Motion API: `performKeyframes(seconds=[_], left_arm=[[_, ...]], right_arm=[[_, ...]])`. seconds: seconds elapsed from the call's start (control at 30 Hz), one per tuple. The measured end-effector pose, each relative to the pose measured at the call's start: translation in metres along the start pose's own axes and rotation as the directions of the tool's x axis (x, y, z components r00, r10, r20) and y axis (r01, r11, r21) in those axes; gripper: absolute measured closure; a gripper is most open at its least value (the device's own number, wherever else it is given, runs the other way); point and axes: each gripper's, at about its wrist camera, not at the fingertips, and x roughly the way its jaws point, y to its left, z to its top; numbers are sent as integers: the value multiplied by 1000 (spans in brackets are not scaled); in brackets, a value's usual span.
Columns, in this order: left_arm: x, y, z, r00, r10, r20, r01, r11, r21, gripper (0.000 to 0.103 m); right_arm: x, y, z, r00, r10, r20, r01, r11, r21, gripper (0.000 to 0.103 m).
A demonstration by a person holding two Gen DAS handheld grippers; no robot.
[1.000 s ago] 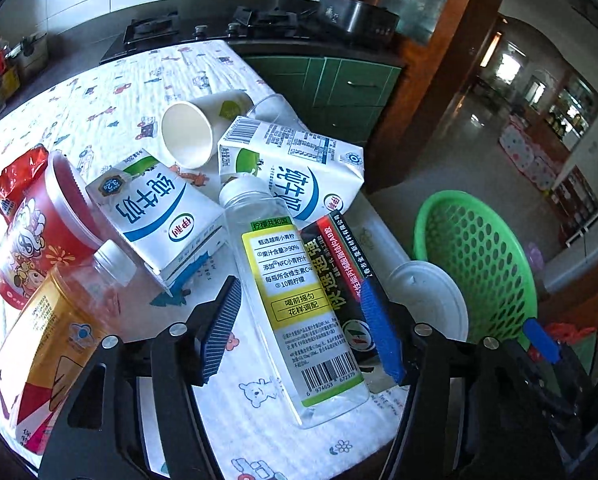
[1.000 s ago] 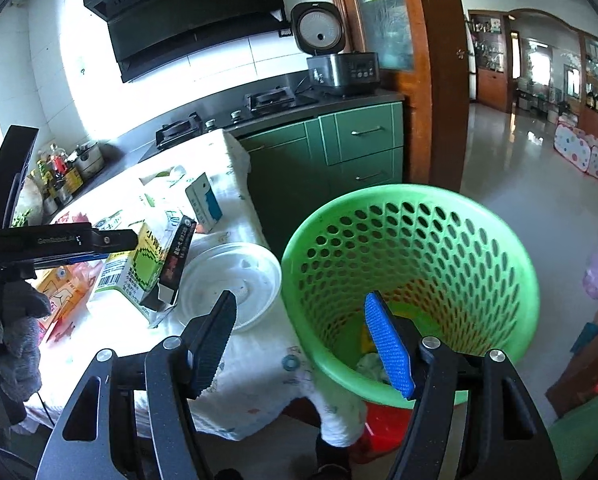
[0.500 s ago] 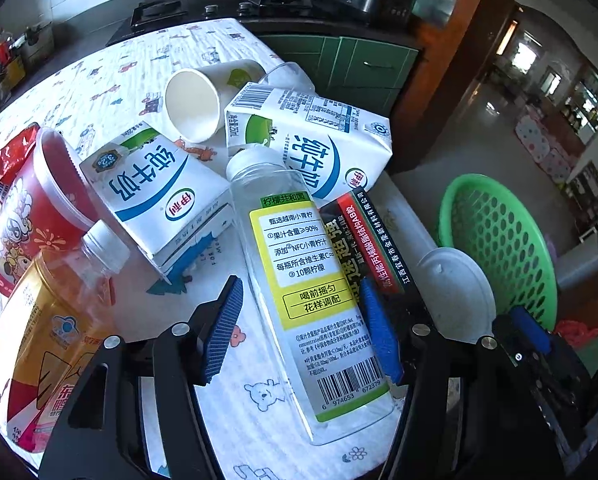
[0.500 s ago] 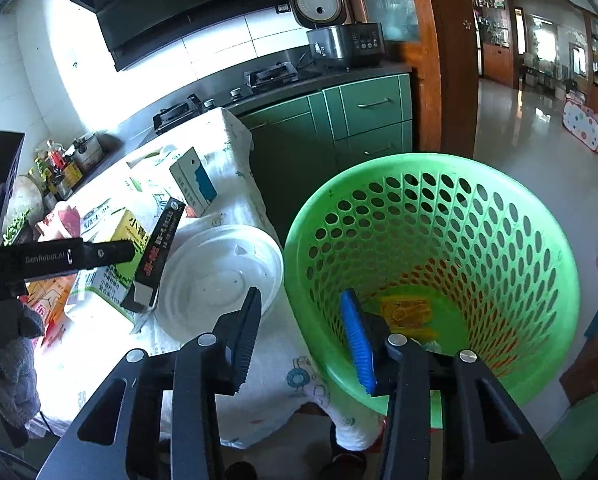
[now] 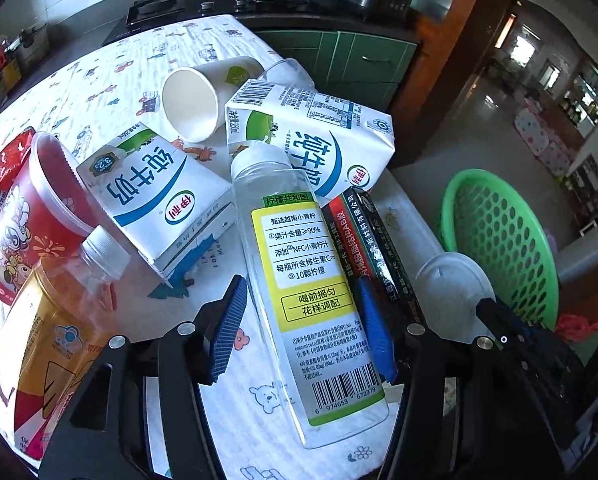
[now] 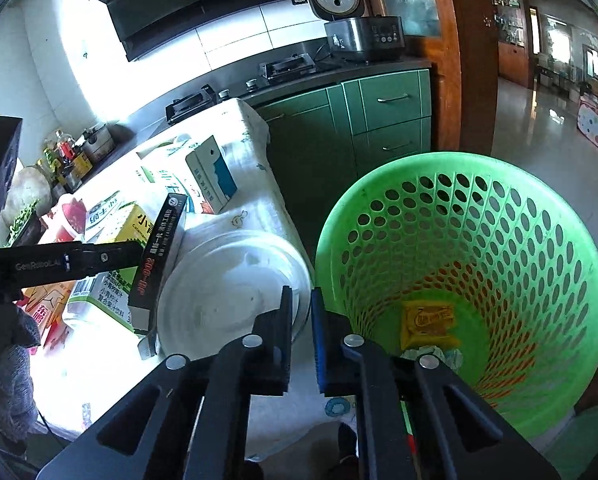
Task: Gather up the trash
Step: 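Grasp the white plastic lid with the right tool and drop it in basket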
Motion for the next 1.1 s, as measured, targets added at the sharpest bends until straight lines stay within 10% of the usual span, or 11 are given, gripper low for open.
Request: performKeyframes(seconds=[1.1], left_arm=[[-66, 9, -15, 984, -128, 124, 120, 991, 66, 59]], right_arm=[[-55, -84, 1, 943, -291, 161, 283, 957, 71, 97]])
